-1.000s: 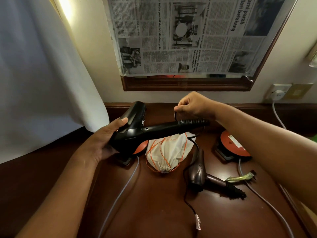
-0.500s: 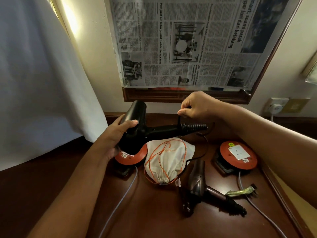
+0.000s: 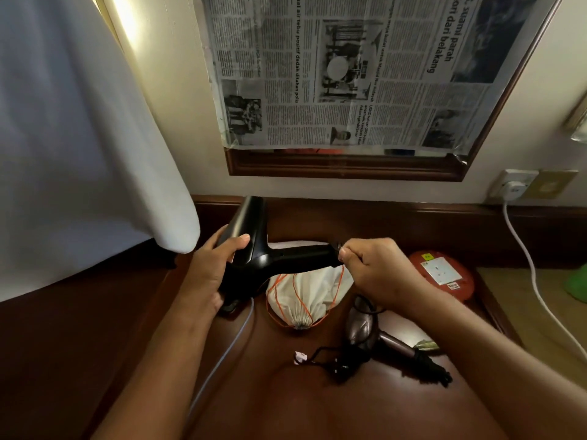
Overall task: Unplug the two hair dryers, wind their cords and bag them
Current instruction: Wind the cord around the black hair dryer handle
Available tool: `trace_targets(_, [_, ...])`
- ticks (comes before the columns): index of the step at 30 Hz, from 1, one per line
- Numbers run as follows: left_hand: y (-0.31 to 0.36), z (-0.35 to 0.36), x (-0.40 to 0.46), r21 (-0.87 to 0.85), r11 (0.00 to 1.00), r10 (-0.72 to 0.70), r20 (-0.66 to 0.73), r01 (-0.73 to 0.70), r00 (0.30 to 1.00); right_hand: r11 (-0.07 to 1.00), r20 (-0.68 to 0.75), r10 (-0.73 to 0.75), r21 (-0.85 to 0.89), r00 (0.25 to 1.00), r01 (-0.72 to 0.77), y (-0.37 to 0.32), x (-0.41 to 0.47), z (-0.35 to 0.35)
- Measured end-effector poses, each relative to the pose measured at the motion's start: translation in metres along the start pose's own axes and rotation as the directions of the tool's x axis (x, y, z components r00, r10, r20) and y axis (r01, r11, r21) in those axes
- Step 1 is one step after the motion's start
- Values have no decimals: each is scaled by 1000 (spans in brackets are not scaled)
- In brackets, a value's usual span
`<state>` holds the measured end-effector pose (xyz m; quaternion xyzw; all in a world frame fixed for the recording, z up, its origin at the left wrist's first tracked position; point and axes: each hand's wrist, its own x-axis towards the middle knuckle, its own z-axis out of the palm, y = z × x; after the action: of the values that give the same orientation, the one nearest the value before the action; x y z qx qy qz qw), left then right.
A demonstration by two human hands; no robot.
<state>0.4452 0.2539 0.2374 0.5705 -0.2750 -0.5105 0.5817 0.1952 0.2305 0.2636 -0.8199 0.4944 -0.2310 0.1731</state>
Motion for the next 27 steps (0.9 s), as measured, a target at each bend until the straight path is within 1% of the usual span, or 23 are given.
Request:
trace_targets(2, [-4,0,-4,-16,1000,8,-5,-8,1000,992,-72,51,118,996,-42,0,-11,10])
trace_targets(3, [-6,0,-6,-27,1000,14,-7,-14,1000,984,-86,82,162,993,-67,-1,-16,14])
trace_targets(5, [-10,-1,-8,-38,999,14,-18,-15,1000,949,-59,172,278,983,-149,-2,-24,20])
trace_targets(6, [-11,-1,-9,-39,999,13,-23,-14,1000,910,-25,226,361,974,-202,-1,-28,23])
trace_targets(8, [-14,-2,-12,-49,999,7,-27,-9,1000,798,72,304,526,950,-295,1,-34,28])
trace_targets(11, [-18,-2,-16,-77,997,-5,-17,4,1000,613,206,330,695,921,-375,3,-42,35])
trace_targets(13, [-18,-1,-18,-91,996,-16,-3,15,1000,535,265,323,741,908,-406,4,-48,40])
trace_targets(16, [-17,-2,-21,-97,995,-21,27,24,999,444,355,329,759,875,-475,3,-55,46])
trace_targets(20, [-16,-4,-24,-98,995,-16,29,18,999,401,412,340,749,845,-527,3,-60,50])
trace_targets(23, [-17,-3,-26,-105,994,-23,30,26,999,311,461,261,791,848,-527,8,-62,55])
trace_targets(25, [-18,-5,-26,-106,994,-25,35,29,999,227,489,175,824,854,-519,11,-65,57])
trace_targets(27, [-17,-7,-26,-104,994,-26,43,31,999,147,487,101,855,867,-497,14,-68,58])
